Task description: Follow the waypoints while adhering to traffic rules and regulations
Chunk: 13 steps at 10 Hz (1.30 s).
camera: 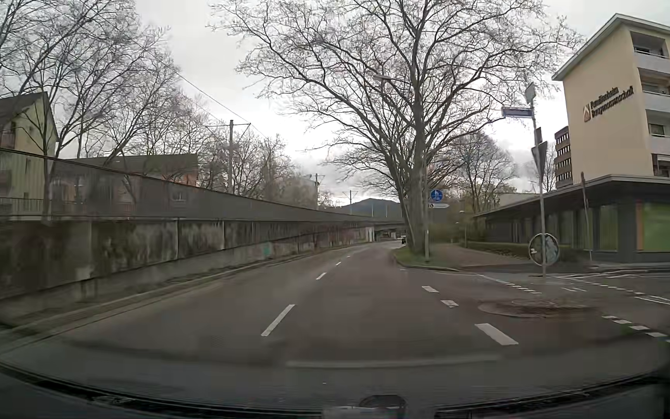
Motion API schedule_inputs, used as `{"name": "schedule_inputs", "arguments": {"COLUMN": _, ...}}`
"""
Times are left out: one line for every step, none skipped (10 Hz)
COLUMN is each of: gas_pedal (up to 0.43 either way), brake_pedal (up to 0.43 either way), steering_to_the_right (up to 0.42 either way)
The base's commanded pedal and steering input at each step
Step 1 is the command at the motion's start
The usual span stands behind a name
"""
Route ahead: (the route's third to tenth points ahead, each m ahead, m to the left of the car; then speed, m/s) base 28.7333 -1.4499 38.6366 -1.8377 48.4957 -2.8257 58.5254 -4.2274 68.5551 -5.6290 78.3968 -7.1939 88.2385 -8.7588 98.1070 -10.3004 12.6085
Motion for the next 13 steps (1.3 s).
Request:
{"name": "schedule_inputs", "arguments": {"gas_pedal": 0.118, "brake_pedal": 0.0, "steering_to_the_right": 0.009}}
{"name": "schedule_inputs", "arguments": {"gas_pedal": 0.118, "brake_pedal": 0.0, "steering_to_the_right": 0.009}}
{"name": "schedule_inputs", "arguments": {"gas_pedal": 0.118, "brake_pedal": 0.0, "steering_to_the_right": 0.01}}
{"name": "schedule_inputs", "arguments": {"gas_pedal": 0.118, "brake_pedal": 0.0, "steering_to_the_right": 0.01}}
{"name": "schedule_inputs", "arguments": {"gas_pedal": 0.118, "brake_pedal": 0.0, "steering_to_the_right": 0.011}}
{"name": "schedule_inputs", "arguments": {"gas_pedal": 0.118, "brake_pedal": 0.0, "steering_to_the_right": 0.011}}
{"name": "schedule_inputs", "arguments": {"gas_pedal": 0.118, "brake_pedal": 0.0, "steering_to_the_right": 0.012}}
{"name": "schedule_inputs", "arguments": {"gas_pedal": 0.118, "brake_pedal": 0.0, "steering_to_the_right": 0.012}}
{"name": "schedule_inputs", "arguments": {"gas_pedal": 0.118, "brake_pedal": 0.0, "steering_to_the_right": 0.012}}
{"name": "schedule_inputs", "arguments": {"gas_pedal": 0.118, "brake_pedal": 0.0, "steering_to_the_right": 0.012}}
{"name": "schedule_inputs", "arguments": {"gas_pedal": 0.118, "brake_pedal": 0.0, "steering_to_the_right": 0.012}}
{"name": "schedule_inputs", "arguments": {"gas_pedal": 0.118, "brake_pedal": 0.0, "steering_to_the_right": 0.012}}
{"name": "schedule_inputs", "arguments": {"gas_pedal": 0.118, "brake_pedal": 0.0, "steering_to_the_right": 0.012}}
